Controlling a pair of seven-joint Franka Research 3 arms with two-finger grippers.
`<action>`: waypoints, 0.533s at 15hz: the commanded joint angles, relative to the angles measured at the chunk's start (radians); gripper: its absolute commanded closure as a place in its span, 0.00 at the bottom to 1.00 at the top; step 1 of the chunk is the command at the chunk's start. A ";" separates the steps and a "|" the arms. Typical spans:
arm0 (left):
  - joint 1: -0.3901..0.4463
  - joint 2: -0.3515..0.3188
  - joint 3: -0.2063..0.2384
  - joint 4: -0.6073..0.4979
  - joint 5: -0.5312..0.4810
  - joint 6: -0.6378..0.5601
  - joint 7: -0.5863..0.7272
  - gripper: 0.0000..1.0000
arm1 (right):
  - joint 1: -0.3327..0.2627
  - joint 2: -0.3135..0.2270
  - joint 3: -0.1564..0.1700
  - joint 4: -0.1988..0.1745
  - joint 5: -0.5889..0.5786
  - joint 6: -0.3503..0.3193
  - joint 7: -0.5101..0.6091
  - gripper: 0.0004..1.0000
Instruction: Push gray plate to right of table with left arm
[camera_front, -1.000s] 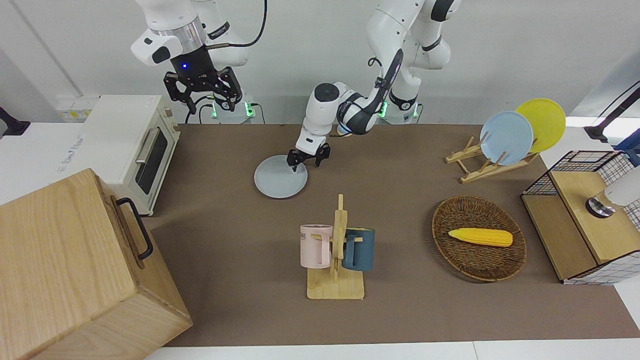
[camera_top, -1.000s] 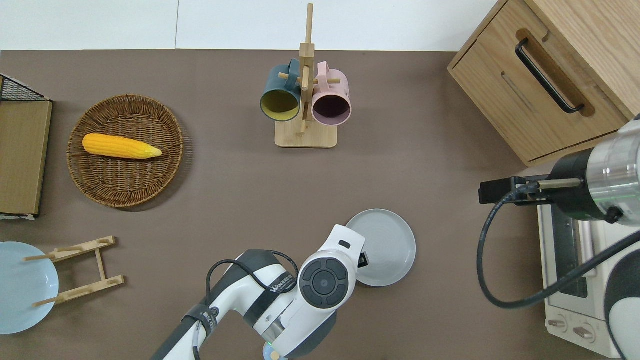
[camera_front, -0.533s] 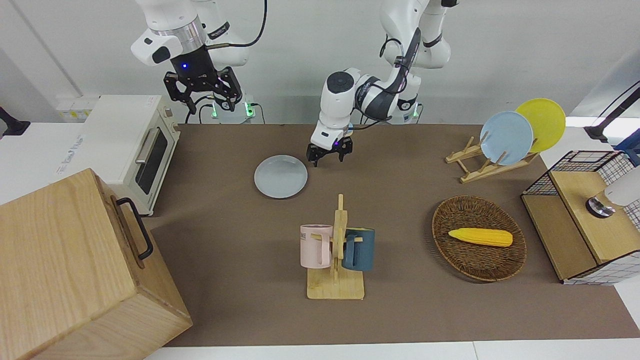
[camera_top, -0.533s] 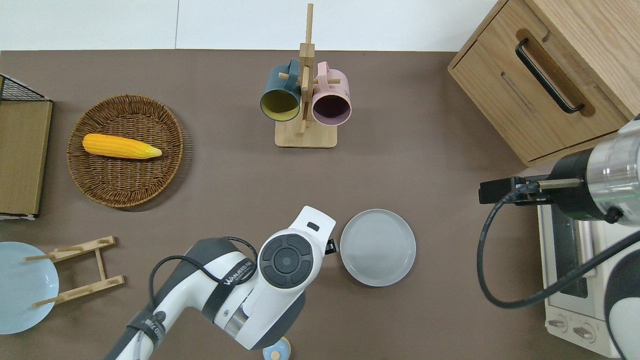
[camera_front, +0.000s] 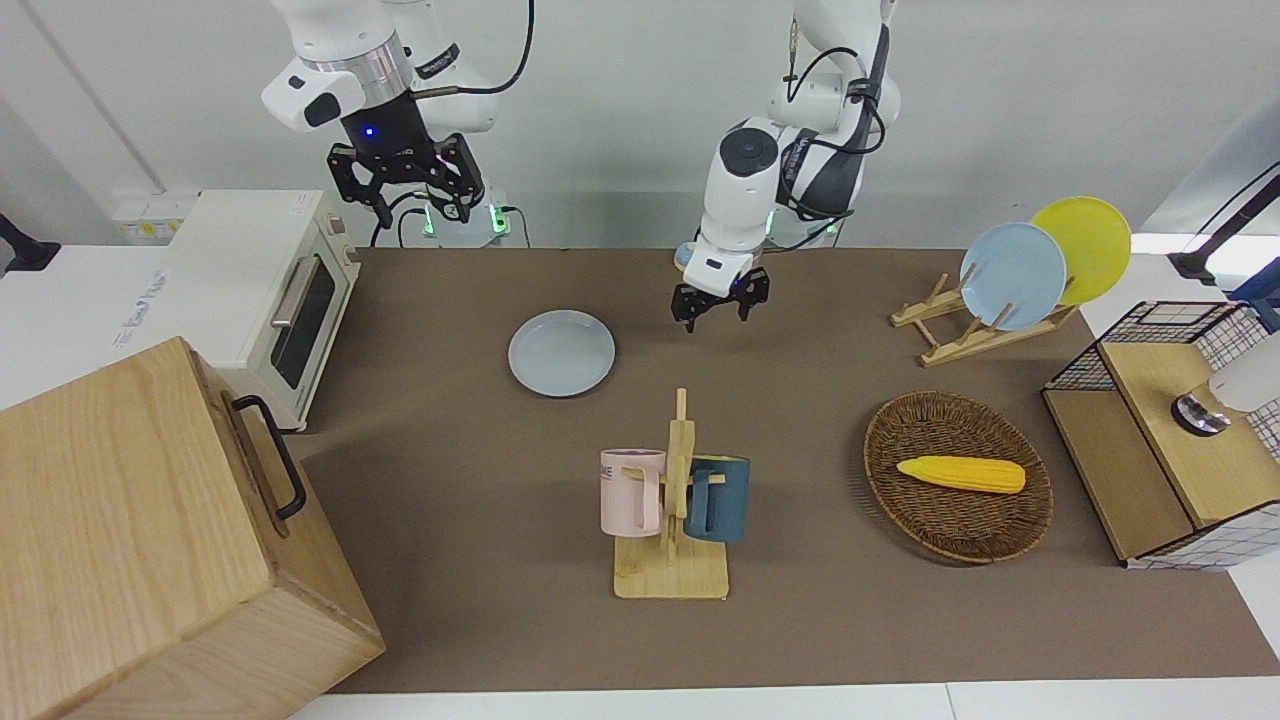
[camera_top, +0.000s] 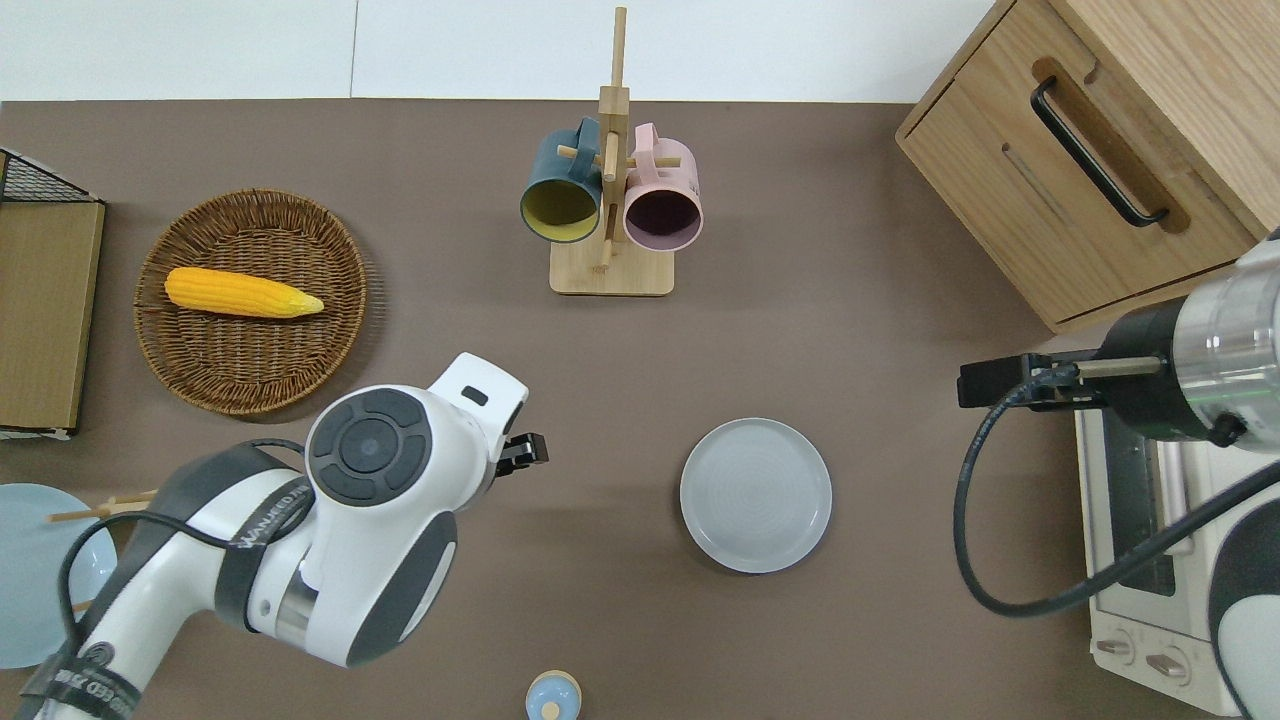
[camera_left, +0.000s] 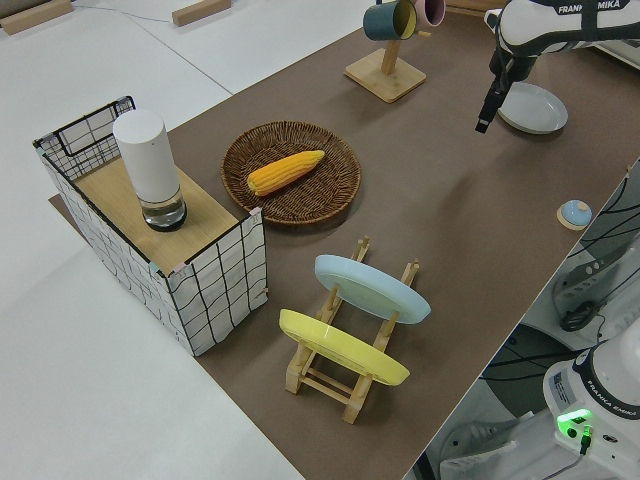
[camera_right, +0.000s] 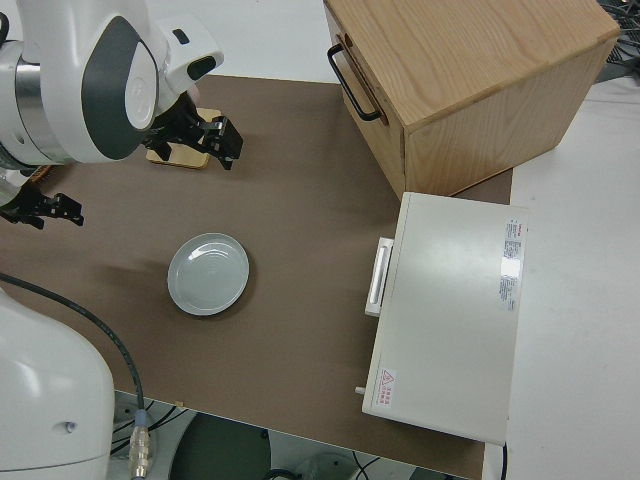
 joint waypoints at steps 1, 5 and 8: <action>0.089 -0.049 -0.005 -0.019 -0.022 -0.016 0.111 0.01 | -0.006 0.006 0.003 0.014 0.016 -0.005 0.002 0.00; 0.184 -0.080 0.007 -0.005 -0.057 -0.067 0.252 0.01 | -0.006 0.006 0.003 0.014 0.016 -0.005 0.002 0.00; 0.199 -0.101 0.075 0.052 -0.077 -0.163 0.359 0.01 | -0.006 0.006 0.003 0.014 0.016 -0.005 0.002 0.00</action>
